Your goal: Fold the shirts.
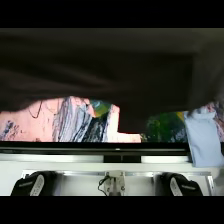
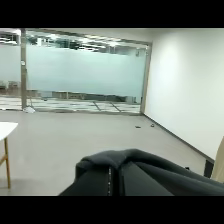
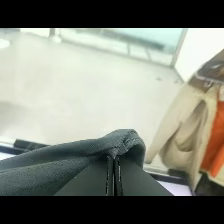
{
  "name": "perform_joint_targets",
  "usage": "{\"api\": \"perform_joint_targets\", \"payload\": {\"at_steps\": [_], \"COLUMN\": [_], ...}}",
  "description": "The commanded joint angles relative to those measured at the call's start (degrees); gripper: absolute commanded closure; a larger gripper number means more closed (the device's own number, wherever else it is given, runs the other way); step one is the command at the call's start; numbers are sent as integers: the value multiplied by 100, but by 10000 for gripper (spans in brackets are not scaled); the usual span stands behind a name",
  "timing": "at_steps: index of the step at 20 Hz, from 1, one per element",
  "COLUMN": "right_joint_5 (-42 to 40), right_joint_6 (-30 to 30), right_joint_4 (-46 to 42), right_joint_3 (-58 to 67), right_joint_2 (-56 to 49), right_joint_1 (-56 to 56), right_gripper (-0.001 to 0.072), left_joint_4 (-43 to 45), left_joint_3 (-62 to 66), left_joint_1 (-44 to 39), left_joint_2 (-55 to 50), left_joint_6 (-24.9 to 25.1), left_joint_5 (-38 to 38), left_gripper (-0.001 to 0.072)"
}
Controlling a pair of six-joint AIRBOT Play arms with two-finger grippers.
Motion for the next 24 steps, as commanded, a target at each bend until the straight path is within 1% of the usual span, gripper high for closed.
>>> {"api": "perform_joint_targets", "payload": {"at_steps": [1, 4, 7, 8, 10, 11, 12, 13, 15, 17, 18, 20, 24], "right_joint_5": [411, 933, 1088, 1213, 1967, 2317, 2485, 2420, 1928, 1049, 483, -501, -2109], "right_joint_6": [190, -7, -116, -122, -55, 92, 192, 197, 409, 942, 1045, 1067, 1456], "right_joint_4": [-514, -791, -693, -634, -472, -328, -136, 39, 190, 184, 177, 170, 175], "right_joint_3": [33, 33, 33, 33, 22, -28, -140, -273, -455, -455, -455, -455, -455], "right_joint_2": [426, 92, -592, -881, -1641, -2041, -2476, -2857, -3679, -4356, -4682, -5248, -6013], "right_joint_1": [2, 2, 2, 2, 4, 7, 7, 9, 52, 275, 468, 866, 1250], "right_gripper": [653, 653, 653, 653, 653, 653, 653, 653, 653, 653, 653, 653, 653], "left_joint_4": [623, 833, 984, 997, 990, 994, 994, 992, 992, 986, 986, 986, 975], "left_joint_3": [94, -136, -774, -1060, -1694, -2061, -2378, -2669, -2964, -2977, -2977, -2955, -2647], "left_joint_1": [2, 2, 2, 2, 0, 2, 2, 0, 0, -35, -111, -295, -522], "left_joint_2": [221, 103, -101, -229, -544, -741, -953, -1231, -1891, -2645, -3032, -3751, -4819], "left_joint_6": [-334, -328, -238, -240, -240, -236, -232, -153, -109, -109, -109, -114, -133], "left_joint_5": [-855, -1386, -1440, -1460, -1530, -1515, -1473, -1366, -1080, -610, -258, 426, 1471], "left_gripper": [675, 675, 674, 675, 675, 675, 675, 675, 675, 675, 676, 675, 674]}}
